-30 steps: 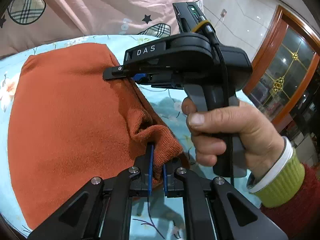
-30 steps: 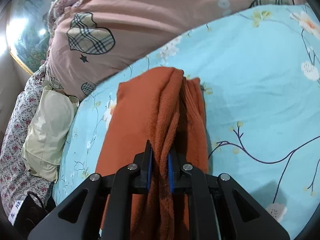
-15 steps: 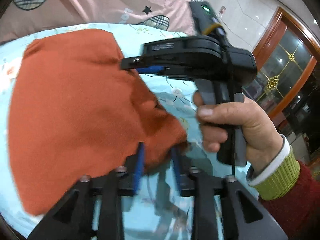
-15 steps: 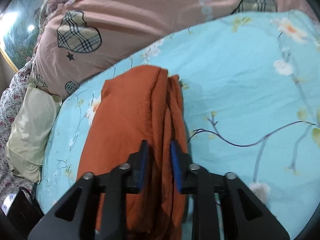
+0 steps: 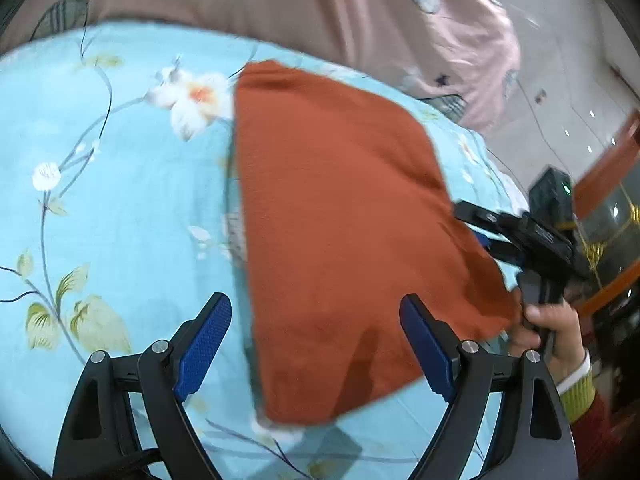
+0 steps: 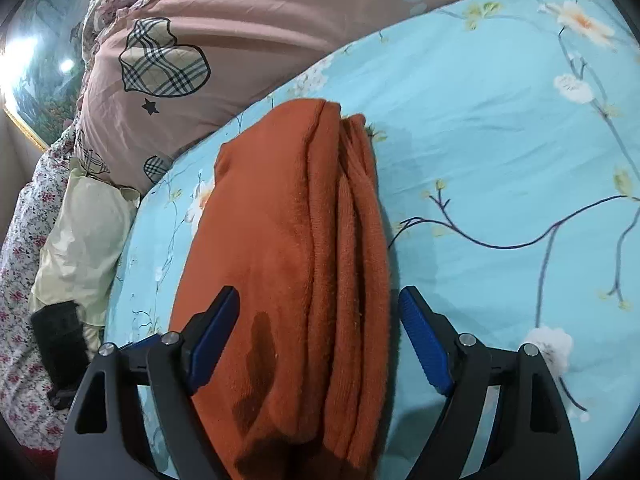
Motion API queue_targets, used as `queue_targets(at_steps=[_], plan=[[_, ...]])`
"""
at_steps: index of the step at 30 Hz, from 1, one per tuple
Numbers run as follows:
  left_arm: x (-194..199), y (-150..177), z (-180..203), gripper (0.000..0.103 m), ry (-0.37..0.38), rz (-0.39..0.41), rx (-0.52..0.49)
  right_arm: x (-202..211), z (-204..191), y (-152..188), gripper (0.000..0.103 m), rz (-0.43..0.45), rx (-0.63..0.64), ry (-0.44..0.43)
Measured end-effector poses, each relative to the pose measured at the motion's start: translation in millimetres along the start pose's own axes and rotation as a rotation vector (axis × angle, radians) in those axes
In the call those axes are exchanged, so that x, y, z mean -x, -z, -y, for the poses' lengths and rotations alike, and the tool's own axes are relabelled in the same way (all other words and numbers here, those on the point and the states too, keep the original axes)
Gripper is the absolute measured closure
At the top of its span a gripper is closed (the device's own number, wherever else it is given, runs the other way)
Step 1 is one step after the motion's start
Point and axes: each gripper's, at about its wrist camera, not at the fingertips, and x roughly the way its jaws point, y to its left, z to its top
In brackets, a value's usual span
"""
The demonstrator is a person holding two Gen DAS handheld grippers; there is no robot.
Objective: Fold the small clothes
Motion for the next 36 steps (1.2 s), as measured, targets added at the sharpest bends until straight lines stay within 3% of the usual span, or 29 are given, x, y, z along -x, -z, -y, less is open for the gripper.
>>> queue_targets(at_steps=[4,6,8,11,12,14,16,23,29,36], plan=[[-34.0,-16.7,-19.4,0.016,0.039,-0.060,0.063,-11.8,9.3,-5.8,0.023,-0.026,-0.038,-0.035],[-52.2,-23.3,-24.7,0.016,0.076,-0.075,0.095,-16.0,12.2,-9.1,0.034,-0.031,-0.058,-0.053],[-60.8,-30.1,-23.8,0.019,0.097,-0.072,0.095,-25.2,16.7,-10.0,0.060,-0.055,-0.087,-0.070],[-74.0,-38.0,-18.7,0.041,0.106,-0.089,0.072,-32.5,17.5,-8.6,0.073,-0.067,-0.102,-0.090],[-72.7,-39.5,-16.0,0.046,0.104,-0.085,0.069,-31.1,15.5,-7.9,0.074,-0.063,-0.101,-0.092],[-66.3,-41.3,-12.8,0.066,0.104,-0.067,0.063,-24.8,7.6,-4.8,0.077,-0.040,-0.092,-0.091],[-52.8,-41.9,-10.7,0.076,0.111,-0.036,0.048,-19.1,0.4,-1.8,0.078,-0.021,-0.093,-0.107],[16.6,-22.1,-3.4,0.079,0.066,0.052,0.021,-27.0,-64.3,18.9,0.079,-0.033,-0.026,-0.193],[98.1,6.5,-36.7,0.079,-0.016,0.148,0.060,-65.7,-132.8,44.8,0.079,-0.095,0.052,-0.319],[142.7,36.6,-80.2,0.079,-0.115,0.170,0.108,-106.5,-166.9,71.2,0.079,-0.178,0.078,-0.344]])
